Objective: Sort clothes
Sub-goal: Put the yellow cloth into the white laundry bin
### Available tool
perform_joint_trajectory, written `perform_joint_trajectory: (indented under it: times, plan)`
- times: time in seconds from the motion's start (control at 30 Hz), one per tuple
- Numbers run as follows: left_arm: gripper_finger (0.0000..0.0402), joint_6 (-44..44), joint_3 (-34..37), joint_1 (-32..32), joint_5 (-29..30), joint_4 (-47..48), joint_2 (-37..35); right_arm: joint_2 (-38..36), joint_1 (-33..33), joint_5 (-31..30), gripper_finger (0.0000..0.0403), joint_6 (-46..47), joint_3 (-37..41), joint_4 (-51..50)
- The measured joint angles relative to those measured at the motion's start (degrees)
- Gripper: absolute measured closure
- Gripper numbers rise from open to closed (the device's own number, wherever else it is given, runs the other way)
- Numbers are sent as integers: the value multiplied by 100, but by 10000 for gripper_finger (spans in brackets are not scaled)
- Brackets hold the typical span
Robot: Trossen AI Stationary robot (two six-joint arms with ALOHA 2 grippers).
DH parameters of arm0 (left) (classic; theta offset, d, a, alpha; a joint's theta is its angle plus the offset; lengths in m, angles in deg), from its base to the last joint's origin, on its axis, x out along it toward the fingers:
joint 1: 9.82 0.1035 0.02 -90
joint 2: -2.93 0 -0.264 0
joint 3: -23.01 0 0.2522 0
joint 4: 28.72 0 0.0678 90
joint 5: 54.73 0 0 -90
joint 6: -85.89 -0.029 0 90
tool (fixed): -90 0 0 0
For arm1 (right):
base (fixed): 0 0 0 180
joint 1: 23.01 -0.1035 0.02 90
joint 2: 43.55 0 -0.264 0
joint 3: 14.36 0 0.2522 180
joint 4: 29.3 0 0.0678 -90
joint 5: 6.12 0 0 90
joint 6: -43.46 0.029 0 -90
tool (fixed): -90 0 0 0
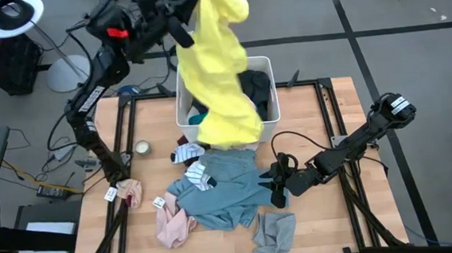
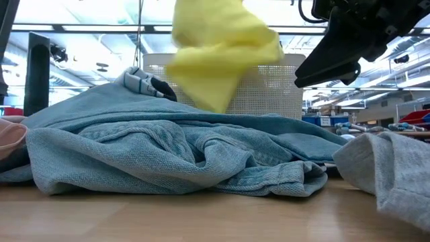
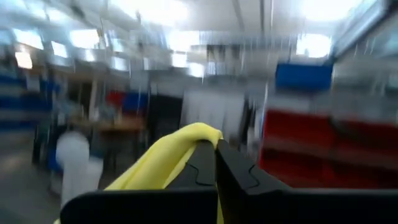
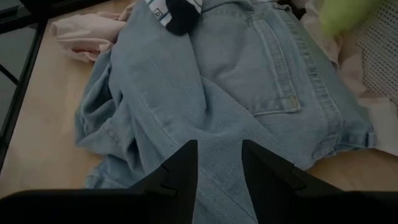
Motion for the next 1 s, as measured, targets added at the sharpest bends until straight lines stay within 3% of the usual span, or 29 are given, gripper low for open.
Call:
perform_joint_trajectory:
  times: [0.33, 0.53, 0.63, 0.87, 1.0]
  plan:
    - [401, 4, 9, 6, -316, 4446, 153, 0, 262, -41, 277, -292, 0, -90]
    - [401, -69, 181, -244, 754, 6287, 625, 0, 532, 125, 277, -458, 0, -25]
    - [401, -137, 741, -245, 691, 5980, 795, 0, 632, 281, 277, -492, 0, -24]
    - [401, -249, 2776, -118, -274, 3812, 874, 0, 702, 474, 277, -498, 0, -26]
    - [401, 19, 3726, 121, -370, 2749, 873, 0, 699, 492, 277, -496, 0, -25]
